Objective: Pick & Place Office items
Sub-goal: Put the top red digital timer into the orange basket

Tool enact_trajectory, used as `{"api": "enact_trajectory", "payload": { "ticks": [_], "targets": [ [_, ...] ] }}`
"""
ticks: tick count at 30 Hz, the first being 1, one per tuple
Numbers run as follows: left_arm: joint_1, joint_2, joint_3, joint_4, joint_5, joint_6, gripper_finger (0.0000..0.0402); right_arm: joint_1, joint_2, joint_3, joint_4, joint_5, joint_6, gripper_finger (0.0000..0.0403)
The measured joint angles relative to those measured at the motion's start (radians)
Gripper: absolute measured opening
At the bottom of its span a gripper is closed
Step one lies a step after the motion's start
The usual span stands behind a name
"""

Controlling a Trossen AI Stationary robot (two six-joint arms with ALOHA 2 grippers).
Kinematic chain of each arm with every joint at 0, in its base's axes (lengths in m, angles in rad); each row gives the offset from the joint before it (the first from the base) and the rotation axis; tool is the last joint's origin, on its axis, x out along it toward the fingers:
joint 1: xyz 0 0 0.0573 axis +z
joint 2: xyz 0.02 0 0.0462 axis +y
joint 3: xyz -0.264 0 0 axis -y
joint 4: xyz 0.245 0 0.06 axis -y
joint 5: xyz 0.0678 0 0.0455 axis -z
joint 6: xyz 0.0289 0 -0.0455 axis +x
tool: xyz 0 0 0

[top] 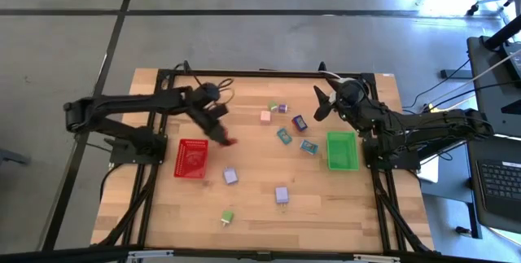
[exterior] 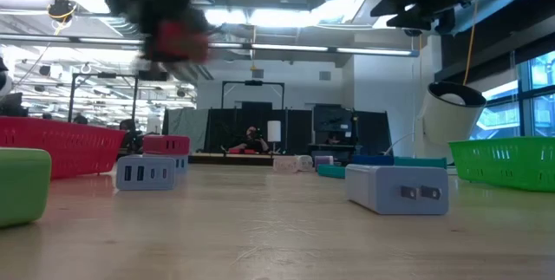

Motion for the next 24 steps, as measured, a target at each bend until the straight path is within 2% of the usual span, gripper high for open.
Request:
{"api": "enact_trajectory", "payload": {
  "ticks": [2, 3, 5, 7, 11, 17, 24],
  "targets": [
    [-0.004, -0.062, 0.000, -0.209, -0.124, 0.032, 0.0165, -0.007, 0.000, 0.000, 0.000, -0.002, 0.017, 0.0261],
    [-0.010, -0.090, 0.000, -0.307, -0.218, 0.031, 0.0166, -0.010, 0.001, 0.000, 0.000, -0.002, 0.024, 0.0261],
    [-0.030, -0.138, 0.000, -0.452, -0.408, -0.018, 0.0166, -0.020, 0.004, 0.000, -0.002, -0.002, 0.025, 0.0261],
    [-0.056, -0.168, -0.003, -0.546, -0.508, -0.088, 0.0165, -0.030, 0.010, 0.000, 0.001, -0.002, 0.025, 0.0261],
    [-0.105, -0.197, -0.032, -0.556, -0.467, -0.144, 0.0165, -0.055, 0.027, 0.000, 0.000, -0.002, 0.055, 0.0261],
    [-0.196, -0.177, -0.087, -0.554, -0.490, -0.257, 0.0165, -0.090, 0.070, 0.000, 0.000, -0.002, 0.158, 0.0261],
    [-0.258, -0.148, -0.154, -0.504, -0.519, -0.325, 0.0166, -0.098, 0.128, 0.000, 0.000, -0.003, 0.182, 0.0262]
  ]
}}
